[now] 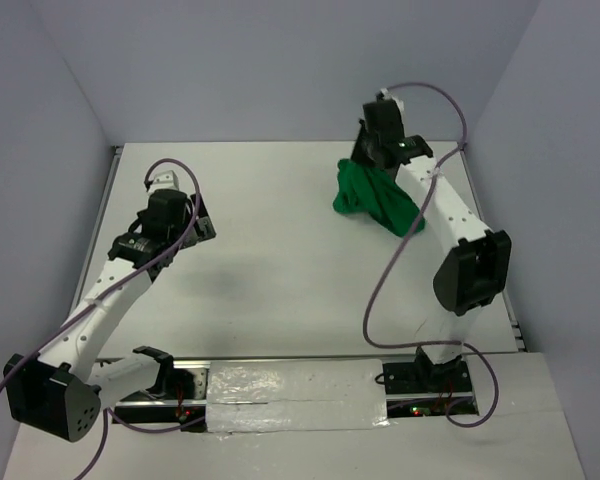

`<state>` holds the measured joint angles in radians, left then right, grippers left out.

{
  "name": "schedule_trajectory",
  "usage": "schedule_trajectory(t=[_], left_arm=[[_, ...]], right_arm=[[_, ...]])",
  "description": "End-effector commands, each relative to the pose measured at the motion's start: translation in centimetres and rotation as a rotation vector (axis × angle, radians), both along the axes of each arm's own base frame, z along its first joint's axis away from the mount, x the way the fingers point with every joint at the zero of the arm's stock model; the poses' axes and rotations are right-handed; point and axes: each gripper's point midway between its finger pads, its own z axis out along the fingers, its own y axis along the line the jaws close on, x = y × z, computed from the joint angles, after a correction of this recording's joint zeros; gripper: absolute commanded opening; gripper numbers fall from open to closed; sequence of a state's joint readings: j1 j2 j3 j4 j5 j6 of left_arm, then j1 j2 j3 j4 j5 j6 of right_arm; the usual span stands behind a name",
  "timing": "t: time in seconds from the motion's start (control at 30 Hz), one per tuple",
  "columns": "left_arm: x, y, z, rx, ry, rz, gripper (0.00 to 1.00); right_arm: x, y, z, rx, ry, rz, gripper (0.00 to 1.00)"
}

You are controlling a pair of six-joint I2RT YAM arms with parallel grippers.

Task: Fold and stack the t-shirts
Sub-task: Grab crumpled tshirt from the corner of the board with the right arm, then move the tshirt to the center of the board

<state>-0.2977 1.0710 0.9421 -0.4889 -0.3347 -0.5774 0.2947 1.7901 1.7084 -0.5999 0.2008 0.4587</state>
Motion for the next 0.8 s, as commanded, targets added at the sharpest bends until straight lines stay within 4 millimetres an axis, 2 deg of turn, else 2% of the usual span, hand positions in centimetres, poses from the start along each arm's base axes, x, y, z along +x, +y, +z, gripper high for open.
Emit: schedule_trajectory(t=[0.0, 0.03, 0.07, 0.1, 0.13, 0.23, 0.3, 0.33, 0.4, 0.43, 0.53, 0.6, 0.67, 0.73, 0.77], left_arm=[[1.3, 2.3, 3.4, 0.034, -0.058, 0.132, 0.99], [1.3, 2.9, 4.1, 0.04, -0.05, 0.151, 0.99], [1.4, 4.5, 4.3, 0.043, -0.038, 0.199, 0.99], [1.4, 5.4, 4.8, 0.04, -0.038, 0.227, 0.99], [1.2, 7.1, 5.8, 0.039, -0.042, 0.283, 0.99], [0.7, 10.2, 8.1, 0.033, -0.083, 0.376, 0.99], [0.4, 10.6, 9.4, 0.015, -0.109, 0.378, 0.99], [0.0, 11.7, 9.8, 0.011, -0.116, 0.408, 0.99], [0.1, 11.7, 10.6, -0.006, -0.136, 0.408, 0.99], [0.1, 11.8, 10.8, -0.011, -0.143, 0.408, 0.99], [0.8, 11.4, 10.7, -0.033, -0.145, 0.39, 0.99], [1.3, 11.1, 10.1, -0.043, -0.127, 0.379, 0.99], [2.0, 10.9, 9.0, -0.046, -0.094, 0.368, 0.99], [2.7, 11.0, 8.2, -0.05, -0.066, 0.369, 0.99], [3.0, 10.9, 8.1, -0.059, -0.064, 0.363, 0.99]], right_arm=[[-5.2, 8.6, 17.7, 0.082, -0.367, 0.264, 0.0], [-6.2, 9.3, 19.6, 0.078, -0.404, 0.289, 0.0], [-7.7, 10.7, 20.9, 0.09, -0.426, 0.328, 0.0], [-8.5, 10.8, 22.7, 0.105, -0.464, 0.337, 0.0], [-9.8, 10.5, 24.5, 0.136, -0.499, 0.346, 0.0], [-12.9, 8.7, 28.2, 0.195, -0.61, 0.352, 0.0], [-15.1, 7.4, 29.7, 0.204, -0.661, 0.359, 0.0], [-15.6, 7.0, 30.1, 0.206, -0.678, 0.359, 0.0], [-16.1, 6.4, 30.1, 0.192, -0.686, 0.356, 0.0], [-15.8, 6.3, 29.7, 0.181, -0.681, 0.346, 0.0], [-13.4, 7.4, 26.1, 0.147, -0.597, 0.337, 0.0], [-11.4, 9.3, 22.4, 0.142, -0.521, 0.36, 0.0], [-10.2, 10.7, 19.2, 0.134, -0.454, 0.368, 0.0], [-9.2, 13.1, 15.5, 0.12, -0.387, 0.398, 0.0], [-8.9, 14.9, 13.0, 0.125, -0.329, 0.441, 0.0]])
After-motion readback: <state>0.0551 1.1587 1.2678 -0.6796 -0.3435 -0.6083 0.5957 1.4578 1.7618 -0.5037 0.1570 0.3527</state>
